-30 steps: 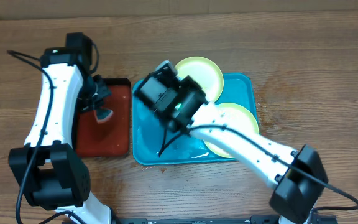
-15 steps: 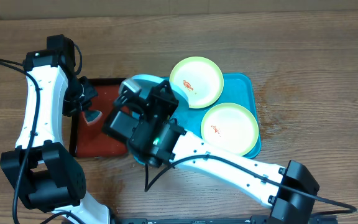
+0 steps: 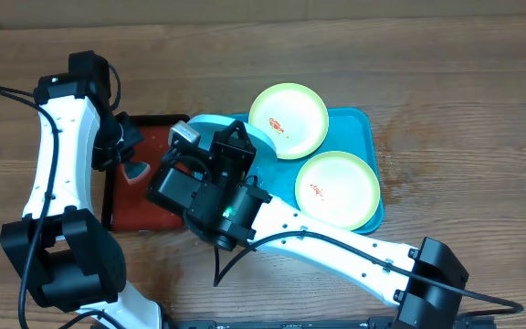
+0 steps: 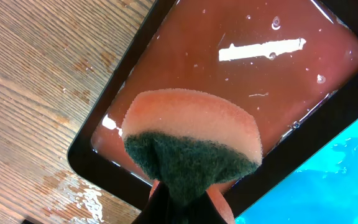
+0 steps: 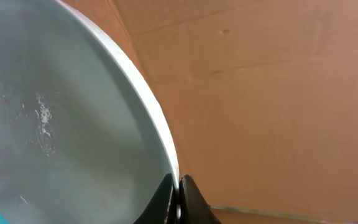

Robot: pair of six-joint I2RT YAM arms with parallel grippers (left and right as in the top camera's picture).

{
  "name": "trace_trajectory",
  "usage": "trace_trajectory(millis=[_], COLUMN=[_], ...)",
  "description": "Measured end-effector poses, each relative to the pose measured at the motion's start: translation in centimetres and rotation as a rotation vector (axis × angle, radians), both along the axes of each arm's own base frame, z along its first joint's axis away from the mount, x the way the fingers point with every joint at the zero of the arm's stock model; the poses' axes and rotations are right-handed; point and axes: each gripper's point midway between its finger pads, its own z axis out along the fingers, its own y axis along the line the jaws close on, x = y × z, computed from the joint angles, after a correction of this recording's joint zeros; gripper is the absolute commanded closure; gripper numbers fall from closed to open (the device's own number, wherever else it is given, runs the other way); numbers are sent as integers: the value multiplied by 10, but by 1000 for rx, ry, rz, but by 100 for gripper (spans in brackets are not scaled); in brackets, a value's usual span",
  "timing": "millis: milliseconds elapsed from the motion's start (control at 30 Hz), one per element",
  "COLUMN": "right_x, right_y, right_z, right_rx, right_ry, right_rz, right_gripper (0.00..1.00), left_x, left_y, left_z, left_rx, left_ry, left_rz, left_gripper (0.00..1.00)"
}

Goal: Clean dirty plates on tray and stack at the side
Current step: 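Lift the white plate with the right gripper and place it right of the tray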

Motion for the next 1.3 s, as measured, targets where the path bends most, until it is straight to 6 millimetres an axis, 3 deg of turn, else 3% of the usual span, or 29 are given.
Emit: trace_trajectory(millis=[233, 433, 633, 700, 933, 1000, 1233, 1300], right_x=[-2, 39, 68, 77, 95, 94, 92, 83], right_y=[-4, -49, -100, -126, -255, -291, -391, -428], right_z=[-59, -78, -85, -86, -93, -102, -139, -158], right_rx=[128, 366, 669, 788, 1132, 1204, 1418, 1478], right_ry=[362, 507, 706, 782, 872, 858, 696, 615], right_rz=[59, -107, -213, -259, -527, -626, -923, -1051], right_gripper=[96, 96, 96, 96, 96, 96, 96, 96], left_x=[0, 0, 0, 0, 1, 1, 1, 2], left_y=[0, 0, 0, 0, 0, 0, 0, 0], left_z=[0, 0, 0, 0, 0, 0, 0, 0], left_rx=[0, 0, 0, 0, 0, 0, 1, 1], left_ry=[1, 1, 1, 0, -3, -3, -5, -6], left_rz=[-4, -4, -4, -4, -4, -4, -4, -4], left_gripper=[96, 96, 96, 96, 96, 96, 96, 96])
